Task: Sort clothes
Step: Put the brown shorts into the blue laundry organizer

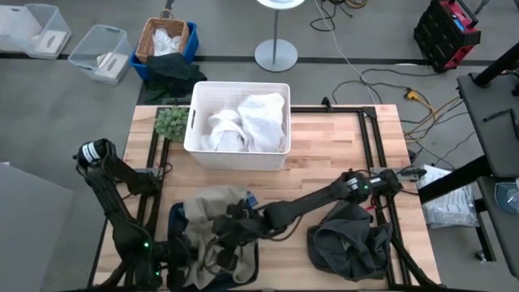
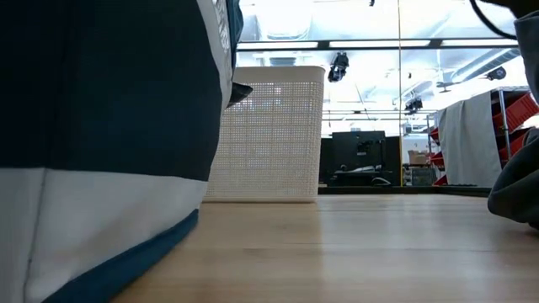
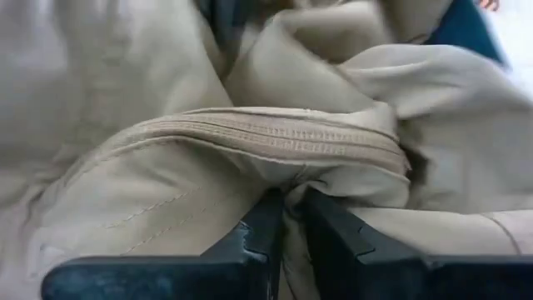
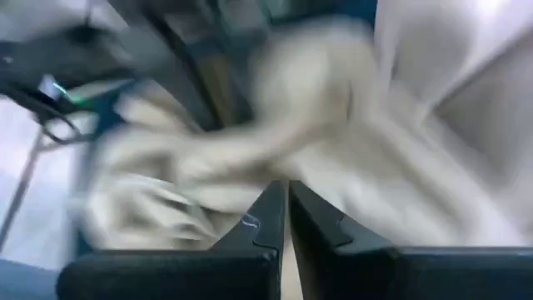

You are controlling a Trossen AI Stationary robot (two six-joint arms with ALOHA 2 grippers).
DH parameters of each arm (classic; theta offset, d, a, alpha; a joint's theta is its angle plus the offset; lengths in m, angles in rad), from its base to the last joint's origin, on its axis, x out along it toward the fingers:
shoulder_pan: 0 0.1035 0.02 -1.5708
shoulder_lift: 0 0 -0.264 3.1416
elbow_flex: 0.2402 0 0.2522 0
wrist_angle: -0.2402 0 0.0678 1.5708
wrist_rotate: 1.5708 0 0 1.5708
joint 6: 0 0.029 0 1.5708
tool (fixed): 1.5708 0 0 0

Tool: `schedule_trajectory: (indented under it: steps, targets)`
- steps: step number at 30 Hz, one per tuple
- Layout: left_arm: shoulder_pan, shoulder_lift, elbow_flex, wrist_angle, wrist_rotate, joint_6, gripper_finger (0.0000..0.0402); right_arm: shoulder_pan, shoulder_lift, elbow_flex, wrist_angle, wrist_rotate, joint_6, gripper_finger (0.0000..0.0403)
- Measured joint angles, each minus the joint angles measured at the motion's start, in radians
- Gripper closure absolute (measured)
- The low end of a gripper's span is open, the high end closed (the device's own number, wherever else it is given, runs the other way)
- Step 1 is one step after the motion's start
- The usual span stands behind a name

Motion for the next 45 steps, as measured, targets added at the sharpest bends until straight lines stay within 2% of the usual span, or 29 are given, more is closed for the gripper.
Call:
schedule_trajectory:
  steps: [3,7,9,12,15,18,22,24,27,30,34,36,41,45]
  targets:
    - [-0.003,0.0,-0.027,0.004,0.019,-0.029,0.0365,0.0,-0.063,0.002,0.006,0.043,-0.018,0.0391]
    - [-0.003,0.006,-0.045,0.013,0.069,-0.011,0.0365,-0.017,-0.112,0.002,0.017,0.271,-0.112,0.0391]
    - [-0.003,0.006,-0.046,0.013,0.073,-0.01,0.0365,-0.051,-0.111,0.003,0.026,0.32,-0.152,0.0391]
    - [-0.003,0.005,-0.043,0.009,0.073,-0.009,0.0365,-0.107,-0.059,0.005,0.065,0.293,-0.149,0.0391]
    - [-0.003,0.005,-0.02,-0.022,0.076,-0.008,0.0365,-0.146,0.019,0.002,0.084,0.179,-0.117,0.0391]
    - [-0.003,0.002,0.052,-0.142,0.082,-0.015,0.0365,-0.131,0.064,0.0,0.085,0.112,-0.072,0.0391]
    - [-0.004,-0.002,0.249,-0.486,0.076,-0.039,0.0365,-0.077,0.073,0.004,0.102,0.137,-0.061,0.0391]
    - [-0.004,-0.004,0.332,-0.641,0.013,-0.053,0.0365,-0.056,0.078,0.003,0.092,0.199,-0.083,0.0391]
    - [0.001,-0.006,0.366,-0.73,-0.12,-0.059,0.0365,-0.038,0.079,-0.008,0.091,0.299,-0.116,0.0391]
    - [0.015,-0.004,0.297,-0.695,-0.16,-0.117,0.0365,-0.028,0.079,0.007,0.092,0.317,-0.19,0.0391]
    - [0.014,-0.002,0.213,-0.666,-0.275,-0.33,0.0365,-0.007,0.071,0.023,0.116,0.254,-0.282,0.0391]
    - [0.007,-0.004,0.214,-0.671,-0.292,-0.364,0.0365,0.008,0.08,0.023,0.093,0.226,-0.303,0.0391]
    - [-0.014,-0.008,0.294,-0.662,-0.323,-0.226,0.0365,0.012,0.159,0.019,0.022,0.186,-0.326,0.0391]
    - [-0.013,-0.006,0.272,-0.519,-0.338,-0.089,0.0365,0.003,0.201,0.024,0.025,0.172,-0.374,0.0391]
